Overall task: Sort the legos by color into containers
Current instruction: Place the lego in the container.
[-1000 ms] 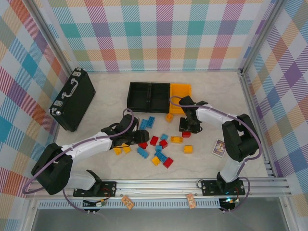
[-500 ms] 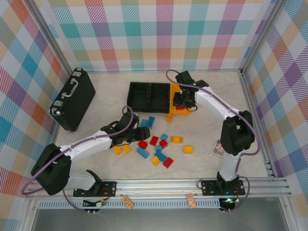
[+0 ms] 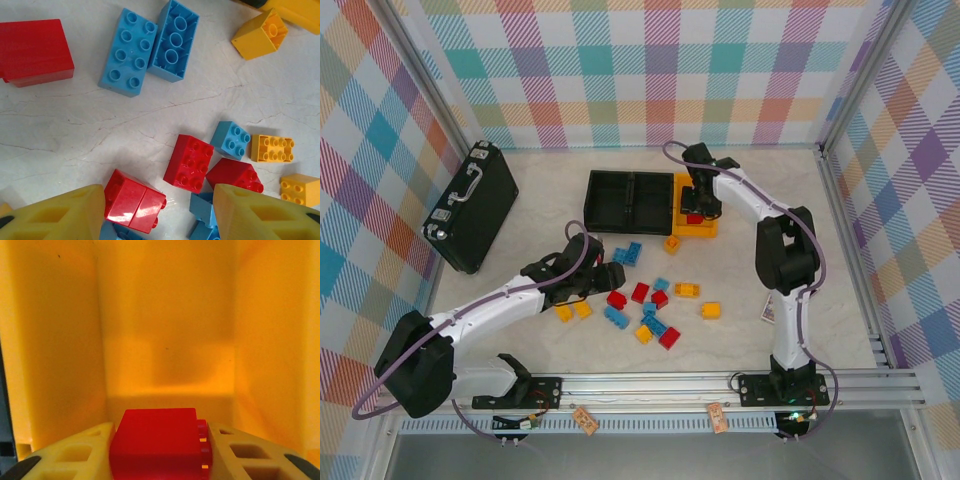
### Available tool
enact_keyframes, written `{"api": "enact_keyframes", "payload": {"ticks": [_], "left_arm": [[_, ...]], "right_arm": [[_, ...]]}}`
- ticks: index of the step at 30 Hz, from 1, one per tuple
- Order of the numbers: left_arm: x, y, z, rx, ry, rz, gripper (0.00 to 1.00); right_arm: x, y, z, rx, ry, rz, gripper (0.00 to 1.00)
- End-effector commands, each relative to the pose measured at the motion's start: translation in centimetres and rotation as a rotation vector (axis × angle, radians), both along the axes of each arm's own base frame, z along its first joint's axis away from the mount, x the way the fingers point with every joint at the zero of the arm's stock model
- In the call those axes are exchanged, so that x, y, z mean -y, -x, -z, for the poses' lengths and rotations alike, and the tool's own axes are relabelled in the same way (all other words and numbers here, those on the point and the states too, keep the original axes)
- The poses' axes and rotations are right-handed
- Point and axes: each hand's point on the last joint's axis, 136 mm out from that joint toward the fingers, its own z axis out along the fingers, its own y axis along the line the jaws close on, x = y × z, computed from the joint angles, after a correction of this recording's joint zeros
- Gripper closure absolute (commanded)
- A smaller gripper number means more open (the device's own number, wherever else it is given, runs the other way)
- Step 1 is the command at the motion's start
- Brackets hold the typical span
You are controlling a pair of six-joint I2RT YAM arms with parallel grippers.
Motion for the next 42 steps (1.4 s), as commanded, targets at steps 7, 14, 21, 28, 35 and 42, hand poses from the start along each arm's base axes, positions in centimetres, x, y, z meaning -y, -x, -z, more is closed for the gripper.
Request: {"api": "enact_keyframes", "payload": {"ticks": [7, 14, 21, 28, 35, 42], "left_arm": [[-0.2, 0.0, -0.4, 0.008, -0.017, -0.012, 0.41], [-0.4, 0.0, -0.6, 0.015, -0.017, -0.024, 0.41], [-0.7, 0.0, -0.3, 0.012, -0.018, -0.042, 0.41], [-1.3, 0.4, -0.1, 0.010, -0.028, -0.055, 0.41], [-1.6, 0.5, -0.1, 0.011, -0.034, -0.065, 0.41], [-2.2, 0.5, -0.7, 0.024, -0.032, -0.102, 0.38]], "right_arm": [[0.1, -0.7, -0.7, 0.008, -0.005, 0.034, 0.54], [0.0, -0.7, -2.5, 0.042, -0.017, 0.014, 0.50], [0.1, -1.2, -1.8, 0.042, -0.017, 0.013, 0.55], [0.1, -1.7, -0.9, 0.031, -0.012, 0.034, 0.46], [0.0, -1.9, -2.7, 0.057, -0.019, 0.029, 0.43], [0.1, 1.4, -7.0, 0.113, -0.105, -0.005, 0.44]]}}
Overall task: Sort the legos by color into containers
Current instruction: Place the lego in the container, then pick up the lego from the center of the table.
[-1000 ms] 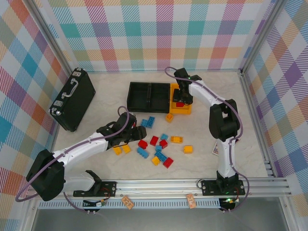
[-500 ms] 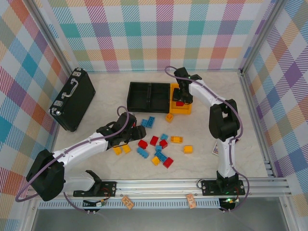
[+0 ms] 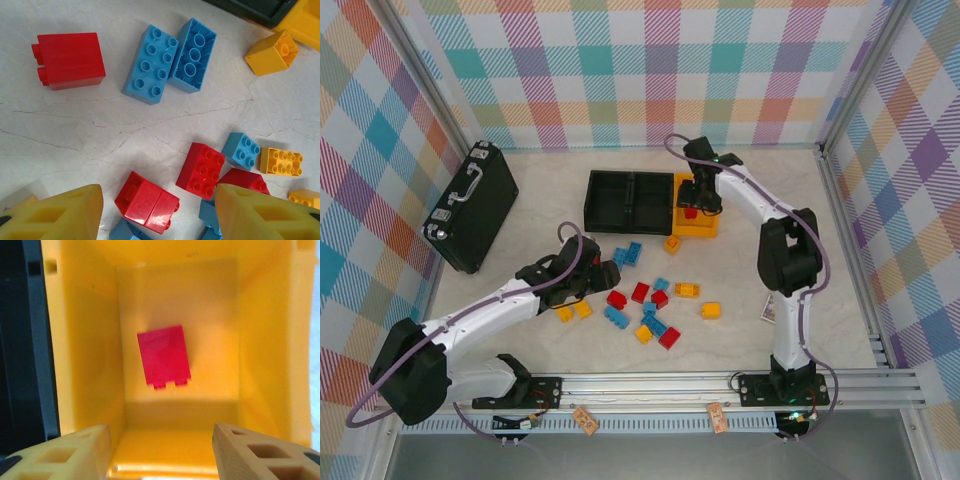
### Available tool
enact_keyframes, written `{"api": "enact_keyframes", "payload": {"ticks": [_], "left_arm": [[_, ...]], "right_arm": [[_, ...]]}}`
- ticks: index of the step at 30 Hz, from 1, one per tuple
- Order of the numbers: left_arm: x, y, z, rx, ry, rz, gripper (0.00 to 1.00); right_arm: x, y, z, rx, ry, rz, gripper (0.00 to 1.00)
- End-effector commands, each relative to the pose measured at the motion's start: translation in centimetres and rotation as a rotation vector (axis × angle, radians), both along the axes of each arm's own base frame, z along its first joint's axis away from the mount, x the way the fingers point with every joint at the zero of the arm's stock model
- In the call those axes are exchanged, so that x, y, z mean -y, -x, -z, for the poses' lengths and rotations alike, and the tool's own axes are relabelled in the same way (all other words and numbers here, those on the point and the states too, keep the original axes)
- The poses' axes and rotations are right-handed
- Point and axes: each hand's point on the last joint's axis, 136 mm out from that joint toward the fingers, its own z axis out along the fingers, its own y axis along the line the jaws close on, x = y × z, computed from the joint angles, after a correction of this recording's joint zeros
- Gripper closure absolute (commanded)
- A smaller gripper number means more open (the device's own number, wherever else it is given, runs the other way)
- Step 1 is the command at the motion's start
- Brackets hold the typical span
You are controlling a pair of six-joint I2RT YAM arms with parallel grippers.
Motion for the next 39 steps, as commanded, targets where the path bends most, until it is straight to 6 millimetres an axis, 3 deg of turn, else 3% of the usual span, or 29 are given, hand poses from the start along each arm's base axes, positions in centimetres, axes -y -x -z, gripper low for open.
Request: {"api": "enact_keyframes", "payload": {"ticks": [1, 9, 16, 21, 30, 39], "left_arm": [[-0.9, 0.7, -0.2, -0.003, -0.016, -0.028, 0.38], [-0.4, 1.4, 0.6, -0.058, -0.008, -0.002, 0.37], [0.2, 1.5, 1.1, -0.083, 0.014, 0.014, 0.37], [0.4, 1.7, 1.7, -0.102, 0.019, 0.021, 0.38], [0.4, 2.1, 2.9, -0.126, 0.020, 0.016, 0.38], [0.5, 2.3, 3.8, -0.143, 0.015, 0.020, 0.39]], "right_arm": [[-0.1, 2.3, -4.8, 0.069, -0.083, -0.027, 0.44], [0.6, 10.1, -3.7, -0.001, -0.127, -0.087, 0.43], [0.2, 14.8, -1.3, -0.058, -0.152, -0.090, 0.41], [-0.7, 16.6, 0.6, -0.117, -0.155, -0.100, 0.40], [-2.2, 19.6, 4.2, -0.246, -0.102, -0.100, 0.28], [-2.7, 20.4, 6.9, -0.315, -0.011, -0.098, 0.23]]}}
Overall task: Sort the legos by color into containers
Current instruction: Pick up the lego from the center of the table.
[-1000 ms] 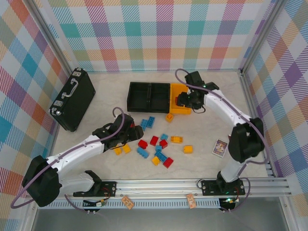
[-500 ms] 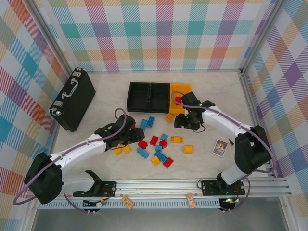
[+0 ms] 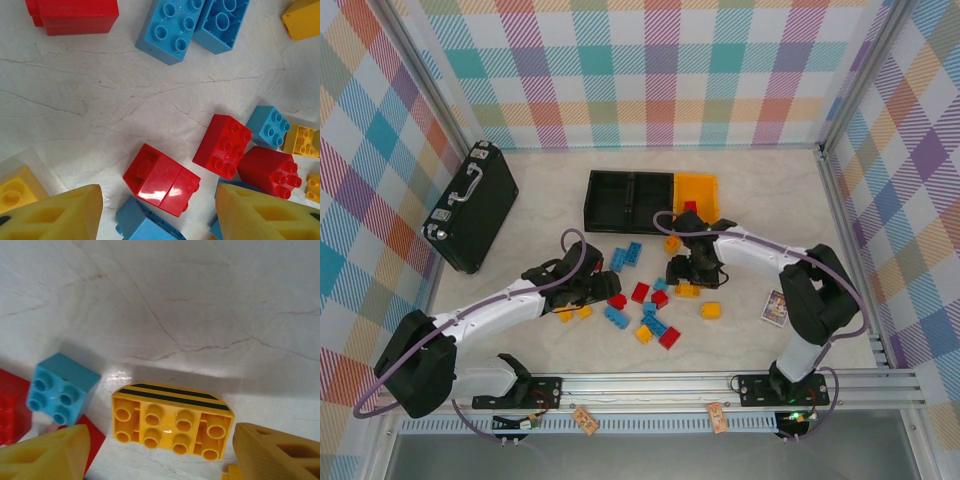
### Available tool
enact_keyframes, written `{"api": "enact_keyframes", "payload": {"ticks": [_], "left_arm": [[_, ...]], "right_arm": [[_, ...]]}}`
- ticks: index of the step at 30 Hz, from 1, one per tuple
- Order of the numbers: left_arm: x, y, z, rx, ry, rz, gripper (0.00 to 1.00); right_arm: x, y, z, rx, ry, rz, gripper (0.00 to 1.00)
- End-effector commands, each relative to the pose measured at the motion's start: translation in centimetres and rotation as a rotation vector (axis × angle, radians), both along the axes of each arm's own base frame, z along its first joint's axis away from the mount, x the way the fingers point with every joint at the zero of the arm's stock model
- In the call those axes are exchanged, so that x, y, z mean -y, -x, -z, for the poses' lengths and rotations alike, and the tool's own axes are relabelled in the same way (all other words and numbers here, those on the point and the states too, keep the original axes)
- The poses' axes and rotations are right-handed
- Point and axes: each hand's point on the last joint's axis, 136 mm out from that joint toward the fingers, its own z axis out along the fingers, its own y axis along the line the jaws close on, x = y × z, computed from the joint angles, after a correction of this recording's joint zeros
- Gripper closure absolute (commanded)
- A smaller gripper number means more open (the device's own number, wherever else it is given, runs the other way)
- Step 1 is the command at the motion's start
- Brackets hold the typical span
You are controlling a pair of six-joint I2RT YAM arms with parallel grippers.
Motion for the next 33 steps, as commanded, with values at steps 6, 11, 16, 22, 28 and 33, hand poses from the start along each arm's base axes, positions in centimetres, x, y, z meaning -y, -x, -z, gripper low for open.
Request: {"api": "enact_keyframes", "payload": {"ticks": [6, 11, 16, 22, 28, 33], "left_arm": [[0.0, 0.6, 0.8, -0.017, -0.002, 0.004, 0.39], [-0.1, 0.5, 1.0, -0.017, -0.006, 0.002, 0.39], [-0.1, 0.5, 1.1, -0.018, -0.006, 0.000, 0.39], [-0.1, 0.5, 1.3, -0.019, -0.002, -0.005, 0.39], [0.1, 0.1, 0.6, 0.001, 0.009, -0.010, 0.39], [0.3, -0.3, -0.6, 0.032, 0.030, -0.021, 0.39]], "right_arm": [[0.2, 0.3, 1.8, -0.042, 0.074, 0.014, 0.23], [0.1, 0.2, 2.3, -0.052, 0.082, 0.014, 0.32], [0.3, 0.0, 2.1, -0.040, 0.098, 0.001, 0.40], [0.3, -0.8, 0.0, 0.017, 0.094, -0.020, 0.42], [-1.2, -4.0, -4.6, 0.143, 0.062, -0.069, 0.42], [-3.7, -7.6, -7.4, 0.225, 0.020, -0.111, 0.42]]}}
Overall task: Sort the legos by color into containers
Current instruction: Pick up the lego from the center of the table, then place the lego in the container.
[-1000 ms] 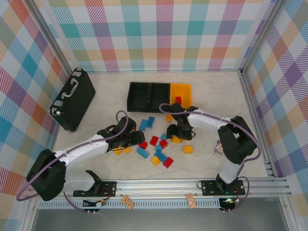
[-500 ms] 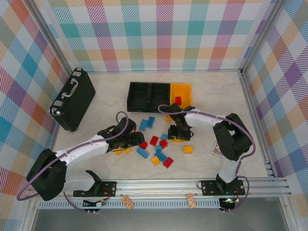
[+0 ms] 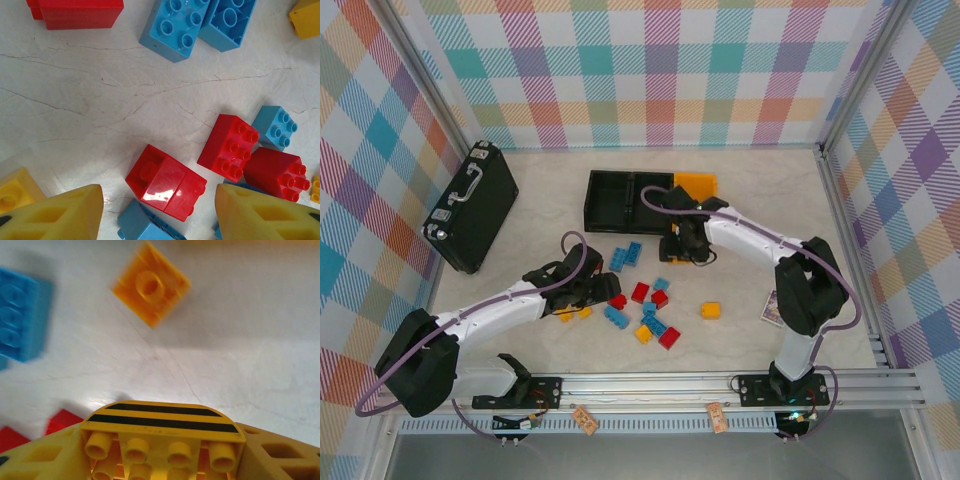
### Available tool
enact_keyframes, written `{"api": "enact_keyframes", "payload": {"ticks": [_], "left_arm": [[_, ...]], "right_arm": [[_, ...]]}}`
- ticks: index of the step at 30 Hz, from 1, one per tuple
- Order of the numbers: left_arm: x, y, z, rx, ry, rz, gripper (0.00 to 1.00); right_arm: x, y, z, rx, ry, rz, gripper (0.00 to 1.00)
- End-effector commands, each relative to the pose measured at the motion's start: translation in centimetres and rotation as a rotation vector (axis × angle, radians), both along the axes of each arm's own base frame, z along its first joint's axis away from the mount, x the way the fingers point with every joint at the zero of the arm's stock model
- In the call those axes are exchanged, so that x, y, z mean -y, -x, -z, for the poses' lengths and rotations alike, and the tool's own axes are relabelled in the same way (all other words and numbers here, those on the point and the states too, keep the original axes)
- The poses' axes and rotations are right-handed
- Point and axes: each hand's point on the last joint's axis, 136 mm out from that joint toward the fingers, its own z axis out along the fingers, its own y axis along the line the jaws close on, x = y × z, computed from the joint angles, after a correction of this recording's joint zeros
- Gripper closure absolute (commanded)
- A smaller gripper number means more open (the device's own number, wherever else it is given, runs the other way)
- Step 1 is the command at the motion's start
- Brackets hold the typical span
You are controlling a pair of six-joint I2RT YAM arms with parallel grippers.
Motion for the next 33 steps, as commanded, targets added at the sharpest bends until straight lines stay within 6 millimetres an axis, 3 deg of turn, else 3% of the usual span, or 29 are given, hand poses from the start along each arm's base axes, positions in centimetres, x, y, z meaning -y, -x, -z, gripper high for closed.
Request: {"api": "enact_keyframes", "payload": {"ticks": [1, 8, 16, 24, 33], "left_arm": [[0.3, -0.5, -1.5, 0.040, 0.030, -0.021, 0.39], [-0.3, -0.5, -2.5, 0.063, 0.035, -0.046, 0.39], [-1.7, 0.1, -2.9, 0.074, 0.009, -0.076, 0.39], [-2.3, 0.4, -2.4, 0.067, -0.009, -0.087, 0.39], [-2.1, 0.3, -1.9, 0.053, -0.015, -0.082, 0.39]], "right_arm": [[-1.3, -2.1, -1.8, 0.049, 0.003, -0.059, 0.42], [-4.8, -7.8, -3.6, 0.116, -0.022, -0.101, 0.42], [-6.1, -12.3, -2.1, 0.106, -0.022, -0.078, 0.42], [-6.3, -13.8, 0.8, 0.068, 0.009, -0.050, 0.41], [-6.3, -14.6, 2.0, 0.059, 0.029, -0.044, 0.40]]}}
